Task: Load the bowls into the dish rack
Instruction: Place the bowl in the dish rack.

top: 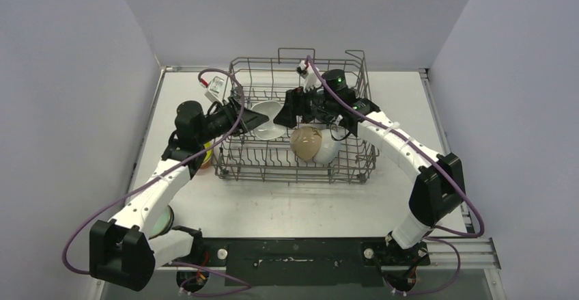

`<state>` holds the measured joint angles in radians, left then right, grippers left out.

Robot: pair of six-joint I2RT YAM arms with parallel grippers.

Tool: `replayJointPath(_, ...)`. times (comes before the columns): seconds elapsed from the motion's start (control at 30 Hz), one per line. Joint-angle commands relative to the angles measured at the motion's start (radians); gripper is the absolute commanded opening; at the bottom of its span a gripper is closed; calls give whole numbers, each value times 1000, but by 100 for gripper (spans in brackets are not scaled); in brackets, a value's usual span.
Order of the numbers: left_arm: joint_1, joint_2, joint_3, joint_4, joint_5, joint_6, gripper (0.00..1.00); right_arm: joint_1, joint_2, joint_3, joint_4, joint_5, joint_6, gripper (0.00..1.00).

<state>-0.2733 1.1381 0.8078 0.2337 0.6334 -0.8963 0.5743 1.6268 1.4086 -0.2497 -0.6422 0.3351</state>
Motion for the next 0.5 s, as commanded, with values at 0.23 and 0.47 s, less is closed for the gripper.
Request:
replayJointPath(0.23,-55,75,263,-484,-243,285,0,-56,-134,-65,-46,174,-59,100)
replayJointPath(0.47,-139,203,393,-667,-340,353,0,-88,-200,-100,-47,216,-63,92)
